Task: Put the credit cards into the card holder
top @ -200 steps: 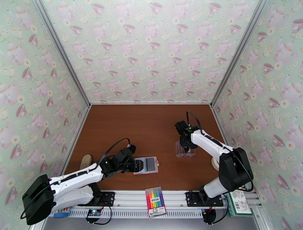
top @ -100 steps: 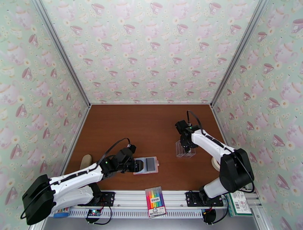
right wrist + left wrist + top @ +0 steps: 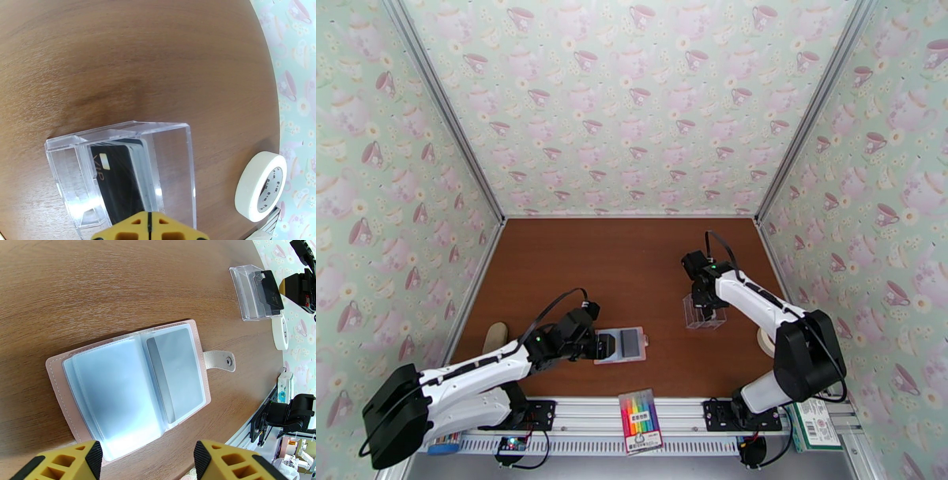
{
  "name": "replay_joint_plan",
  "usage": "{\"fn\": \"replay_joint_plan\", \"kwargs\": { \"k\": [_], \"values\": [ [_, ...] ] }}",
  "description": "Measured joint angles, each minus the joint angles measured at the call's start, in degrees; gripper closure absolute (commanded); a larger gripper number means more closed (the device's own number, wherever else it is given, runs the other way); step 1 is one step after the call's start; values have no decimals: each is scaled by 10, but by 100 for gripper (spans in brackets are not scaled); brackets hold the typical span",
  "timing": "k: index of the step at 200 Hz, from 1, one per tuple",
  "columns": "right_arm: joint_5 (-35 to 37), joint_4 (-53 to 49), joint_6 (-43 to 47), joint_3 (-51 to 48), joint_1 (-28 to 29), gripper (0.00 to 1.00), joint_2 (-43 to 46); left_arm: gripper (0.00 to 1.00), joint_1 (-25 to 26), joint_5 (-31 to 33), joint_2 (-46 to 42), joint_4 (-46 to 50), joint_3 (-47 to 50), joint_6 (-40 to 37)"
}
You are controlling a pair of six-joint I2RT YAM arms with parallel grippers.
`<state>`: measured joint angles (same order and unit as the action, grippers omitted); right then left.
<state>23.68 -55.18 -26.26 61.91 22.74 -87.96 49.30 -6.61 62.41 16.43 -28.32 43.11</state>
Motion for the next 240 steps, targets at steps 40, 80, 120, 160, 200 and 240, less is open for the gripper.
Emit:
{"fn": "replay_joint_plan", "kwargs": {
  "k": [40, 80, 120, 160, 200, 240],
  "values": [
    [-25, 5, 1, 0, 0, 99, 9, 33, 0, 0, 0, 0, 0, 0],
    [-31, 9, 5, 0, 0, 50, 19, 33, 0, 0, 0, 0, 0, 0],
    [-33, 19, 6, -1, -20, 44, 11, 32, 0, 0, 0, 0, 0, 0],
    [-45, 30, 6, -9, -30, 41, 0, 32, 0, 0, 0, 0, 0, 0],
    [-72, 46, 6, -19, -30, 39, -20, 33, 0, -1, 3, 0, 0, 0],
    [-115, 61, 4, -26, -30, 40, -25, 32, 0, -2, 3, 0, 0, 0]
  ]
}}
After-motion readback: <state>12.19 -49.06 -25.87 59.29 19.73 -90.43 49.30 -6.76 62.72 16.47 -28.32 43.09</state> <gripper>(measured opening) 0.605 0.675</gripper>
